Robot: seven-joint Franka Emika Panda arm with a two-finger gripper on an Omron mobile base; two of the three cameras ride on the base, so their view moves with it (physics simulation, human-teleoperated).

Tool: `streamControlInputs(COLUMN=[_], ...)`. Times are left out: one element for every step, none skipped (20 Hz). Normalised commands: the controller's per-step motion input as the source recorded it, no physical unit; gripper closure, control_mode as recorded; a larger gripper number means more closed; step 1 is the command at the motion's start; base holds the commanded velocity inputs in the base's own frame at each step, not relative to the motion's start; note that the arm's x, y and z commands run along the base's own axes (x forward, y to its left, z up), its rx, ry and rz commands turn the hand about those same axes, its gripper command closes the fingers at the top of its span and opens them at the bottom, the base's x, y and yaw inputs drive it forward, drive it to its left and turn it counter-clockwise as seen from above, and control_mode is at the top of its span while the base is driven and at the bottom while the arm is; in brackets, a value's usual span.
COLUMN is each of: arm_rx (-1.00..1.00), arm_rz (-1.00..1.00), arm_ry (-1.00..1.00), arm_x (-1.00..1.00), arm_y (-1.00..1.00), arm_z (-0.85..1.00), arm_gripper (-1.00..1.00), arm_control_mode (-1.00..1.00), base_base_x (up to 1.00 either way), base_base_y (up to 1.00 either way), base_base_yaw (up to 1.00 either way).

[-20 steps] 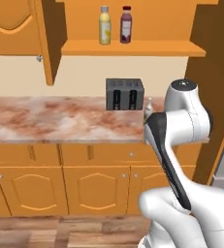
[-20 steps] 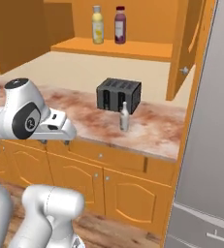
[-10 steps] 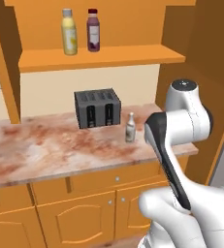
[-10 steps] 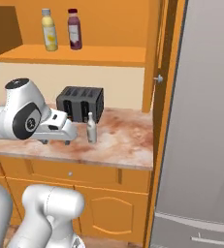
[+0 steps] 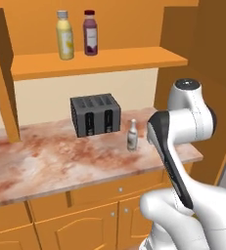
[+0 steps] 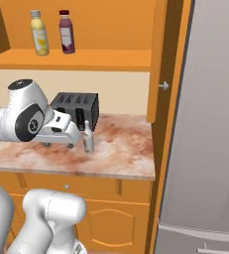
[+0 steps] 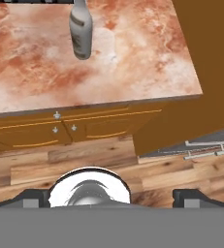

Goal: Sort all alcoholic drinks to one cabinet, and non-alcoholic drinks to the other.

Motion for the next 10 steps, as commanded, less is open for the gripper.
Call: streamControlInputs(arm_rx=[0.0,0.0,0.0,0.0,0.0,0.0,0.0,0.0,0.0,0.0], arm_rz=[0.0,0.0,0.0,0.0,0.0,0.0,0.0,0.0,0.0,0.0], arm_ry=[0.0,0.0,0.0,0.0,0.0,0.0,0.0,0.0,0.0,0.0], arm_x=[0.0,0.0,0.0,0.0,0.0,0.0,0.0,0.0,0.0,0.0], arm_y=[0.0,0.0,0.0,0.0,0.0,0.0,0.0,0.0,0.0,0.0], arm_z=[0.0,0.0,0.0,0.0,0.0,0.0,0.0,0.0,0.0,0.0], arm_gripper=[-1.0,-1.0,-1.0,-1.0,-1.0,-1.0,-1.0,-1.0,-1.0,-1.0], arm_control_mode=[1.0,1.0,1.0,1.0,1.0,1.0,1.0,1.0,1.0,1.0], base_base_x=[0.0,0.08,0.19,0.3,0.39,0.53,0.6,0.58,0.49,0.52], base_base_y=[0.36,0.39,0.31,0.1,0.0,0.0,0.0,0.0,0.0,0.0], base_base_yaw=[0.05,0.11,0.14,0.17,0.16,0.21,0.22,0.26,0.27,0.28])
